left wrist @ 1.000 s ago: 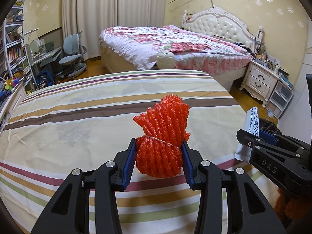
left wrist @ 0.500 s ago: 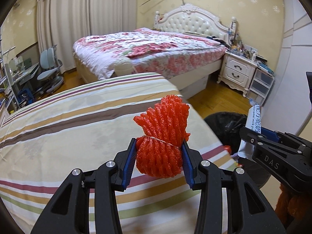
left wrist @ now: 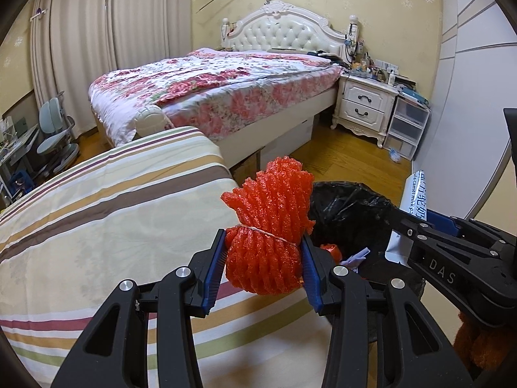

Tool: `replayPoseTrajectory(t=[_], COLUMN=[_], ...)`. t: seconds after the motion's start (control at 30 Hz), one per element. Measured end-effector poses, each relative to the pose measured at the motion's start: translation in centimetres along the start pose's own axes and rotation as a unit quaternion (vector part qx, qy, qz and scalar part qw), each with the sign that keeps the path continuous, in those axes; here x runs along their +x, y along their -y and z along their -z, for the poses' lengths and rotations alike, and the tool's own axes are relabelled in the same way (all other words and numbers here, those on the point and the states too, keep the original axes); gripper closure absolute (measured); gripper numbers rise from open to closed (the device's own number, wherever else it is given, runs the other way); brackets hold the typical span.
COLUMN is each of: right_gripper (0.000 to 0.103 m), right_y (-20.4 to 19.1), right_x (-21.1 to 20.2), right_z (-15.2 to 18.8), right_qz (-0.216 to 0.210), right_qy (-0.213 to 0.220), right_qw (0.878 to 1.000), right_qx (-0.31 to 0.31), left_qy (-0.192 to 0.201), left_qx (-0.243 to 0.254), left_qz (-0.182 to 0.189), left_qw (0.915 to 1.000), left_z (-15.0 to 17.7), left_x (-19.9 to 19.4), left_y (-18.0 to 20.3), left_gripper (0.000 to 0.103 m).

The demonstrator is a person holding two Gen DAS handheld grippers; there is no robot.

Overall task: Collect trash
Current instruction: 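Open the left gripper to drop the net while the right drops the packet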

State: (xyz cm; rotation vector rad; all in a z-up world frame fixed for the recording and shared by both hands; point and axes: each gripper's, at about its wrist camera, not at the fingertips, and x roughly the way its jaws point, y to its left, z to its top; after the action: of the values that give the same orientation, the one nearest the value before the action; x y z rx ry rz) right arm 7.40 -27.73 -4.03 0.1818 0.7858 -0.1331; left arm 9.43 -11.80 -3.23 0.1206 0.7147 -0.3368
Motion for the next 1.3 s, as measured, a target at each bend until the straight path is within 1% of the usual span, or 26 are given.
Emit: replayPoseTrajectory(t=[0.4, 0.5, 0.57, 0.7, 0.8, 0.87, 1.0, 1.17, 1.3], right_gripper=[0.069, 0.063, 0.059, 0.054, 0.050, 0.046, 0.045, 0.038, 0.036], right_y=[2.4, 2.6, 2.7, 3.2, 3.4, 3.6, 3.6, 3.2, 2.4], right_x=[1.9, 2.3, 2.5, 2.3, 2.0, 1.7, 0.9, -0.4, -2.0], right_z=[0.0, 0.0, 0.1, 0.2, 0.3, 0.3, 0.5, 0.9, 1.8], right_qz=[0.009, 0.011, 0.016, 0.021, 0.026, 0.030, 0.037, 0.045, 0.051], right_qy=[-0.015, -0.018, -0.018, -0.015, -0.011, -0.007, -0.001, 0.010, 0.020], right_qw=[1.000, 0.999, 0.999, 0.999, 0.999, 0.999, 0.998, 0.998, 0.998], right_qx=[0.021, 0.027, 0.029, 0.034, 0.038, 0.041, 0.043, 0.042, 0.033], left_qy=[-0.009, -0.016, -0.012, -0.008, -0.006, -0.004, 0.005, 0.011, 0.018], left_qx=[0.016, 0.016, 0.012, 0.014, 0.015, 0.014, 0.013, 0.007, 0.002], left_qz=[-0.002, -0.001, -0.002, -0.003, -0.004, -0.009, -0.016, -0.016, -0.024], left_qw=[0.9998, 0.9997, 0.9998, 0.9999, 0.9999, 0.9999, 0.9998, 0.9998, 0.9995], left_z=[-0.3, -0.2, -0.2, -0.1, -0.1, -0.1, -0.1, 0.3, 0.7], left_x=[2.2, 2.4, 2.3, 2.2, 2.0, 1.7, 0.9, -0.6, -2.0], left_y=[1.9, 2.0, 1.9, 2.1, 2.2, 2.1, 1.8, 0.9, 0.1], left_gripper=[0.058, 0.051, 0.041, 0.032, 0.031, 0.029, 0.026, 0.026, 0.024])
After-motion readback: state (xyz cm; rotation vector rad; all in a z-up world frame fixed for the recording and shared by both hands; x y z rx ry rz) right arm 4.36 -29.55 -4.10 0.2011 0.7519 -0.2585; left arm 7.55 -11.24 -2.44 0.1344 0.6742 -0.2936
